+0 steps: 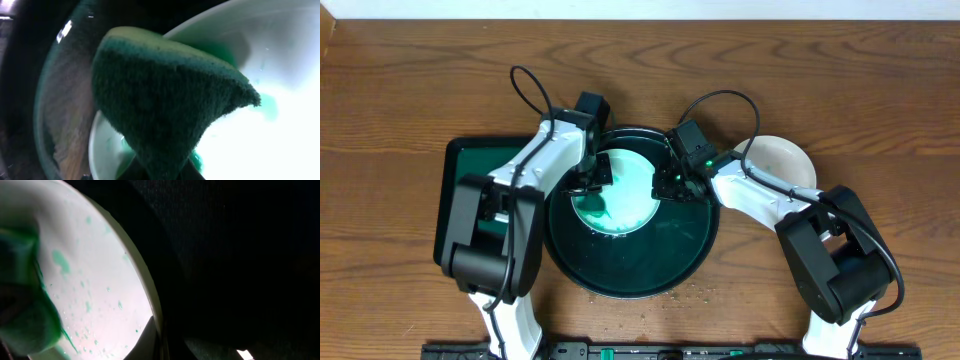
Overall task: Clean dirty plates on tray and stack at the side
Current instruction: 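Scrub the last plate with the sponge while the right gripper holds it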
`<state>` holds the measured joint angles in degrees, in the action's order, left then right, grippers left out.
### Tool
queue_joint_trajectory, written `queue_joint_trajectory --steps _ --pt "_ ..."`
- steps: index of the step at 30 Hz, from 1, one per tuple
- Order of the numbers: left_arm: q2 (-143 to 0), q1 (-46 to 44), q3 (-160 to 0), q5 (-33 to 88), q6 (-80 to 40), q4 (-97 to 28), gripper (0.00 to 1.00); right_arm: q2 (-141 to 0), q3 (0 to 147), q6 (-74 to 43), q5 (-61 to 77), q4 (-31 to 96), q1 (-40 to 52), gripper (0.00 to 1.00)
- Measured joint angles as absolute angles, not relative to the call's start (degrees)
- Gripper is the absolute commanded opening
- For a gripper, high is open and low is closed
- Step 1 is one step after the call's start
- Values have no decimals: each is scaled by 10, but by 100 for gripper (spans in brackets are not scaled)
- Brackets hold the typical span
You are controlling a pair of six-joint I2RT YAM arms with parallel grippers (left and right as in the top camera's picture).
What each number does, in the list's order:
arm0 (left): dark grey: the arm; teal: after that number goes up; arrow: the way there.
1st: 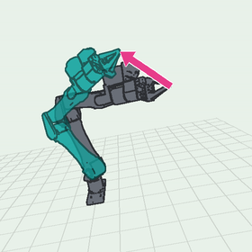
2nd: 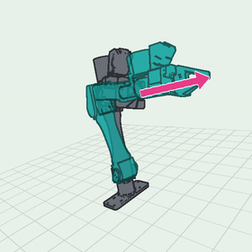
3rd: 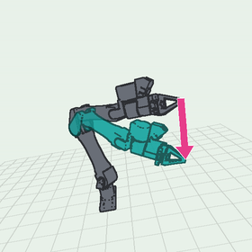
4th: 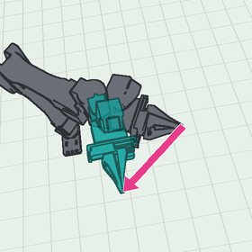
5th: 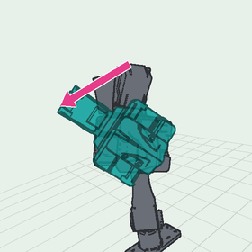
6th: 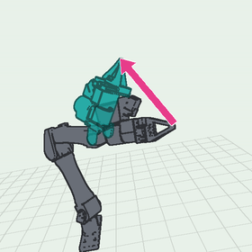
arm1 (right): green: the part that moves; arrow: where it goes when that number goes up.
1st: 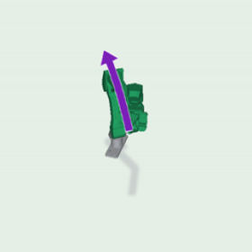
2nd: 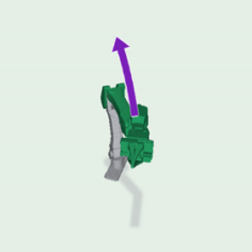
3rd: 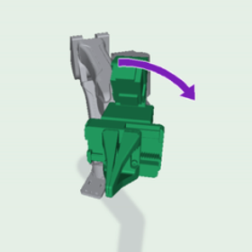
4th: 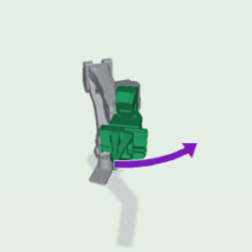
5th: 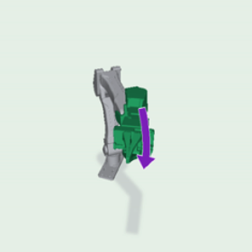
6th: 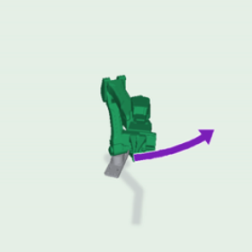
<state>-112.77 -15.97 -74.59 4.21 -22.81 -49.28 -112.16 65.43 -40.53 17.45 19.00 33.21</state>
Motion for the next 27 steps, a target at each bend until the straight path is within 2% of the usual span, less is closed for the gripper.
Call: queue_joint_trajectory --steps 4,12,15,27 --pt "-1131 -160 -748 76 -210 -489 7 -1122 654 -405 176 190 332 1" --pt "-1144 -189 -748 220 -90 -473 7 -1122 654 -405 178 189 332 1" --pt "-1145 -193 -748 205 -99 -472 7 -1122 654 -405 178 189 332 1" --pt "-1143 -174 -759 52 -264 -516 7 -1125 655 -405 185 185 332 1"
